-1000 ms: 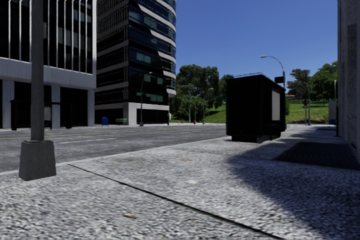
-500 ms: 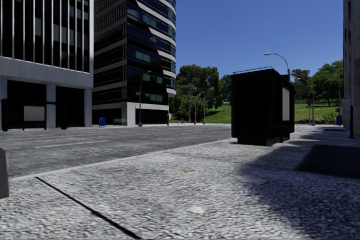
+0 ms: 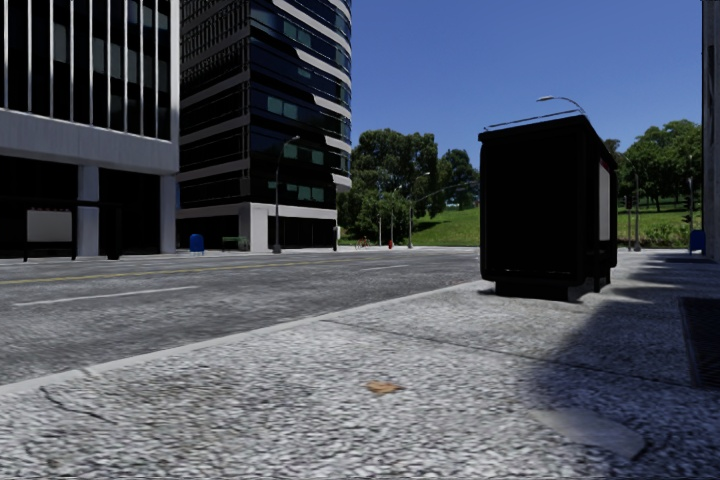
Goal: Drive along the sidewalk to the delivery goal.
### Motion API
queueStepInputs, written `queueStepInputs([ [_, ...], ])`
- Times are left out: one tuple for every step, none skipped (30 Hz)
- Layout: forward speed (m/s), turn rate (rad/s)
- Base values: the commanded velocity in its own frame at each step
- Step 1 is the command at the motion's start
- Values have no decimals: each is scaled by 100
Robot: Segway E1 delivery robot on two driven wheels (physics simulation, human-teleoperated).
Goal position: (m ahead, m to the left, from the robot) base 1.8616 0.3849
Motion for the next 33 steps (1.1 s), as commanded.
queueStepInputs([
  [148,0],
  [141,0],
  [136,0],
  [136,0],
  [131,0],
  [128,0],
  [125,0],
  [124,0],
  [124,0],
  [123,0],
  [122,0],
  [122,0],
  [122,0],
  [120,0],
  [116,0],
  [114,0],
  [114,0],
  [101,0],
  [70,0],
  [43,0],
  [32,0],
  [32,0],
  [29,0],
  [29,0],
  [28,0],
  [28,0],
  [28,0],
  [28,0],
  [28,0],
  [28,0],
  [28,0],
  [28,0],
  [28,0],
])
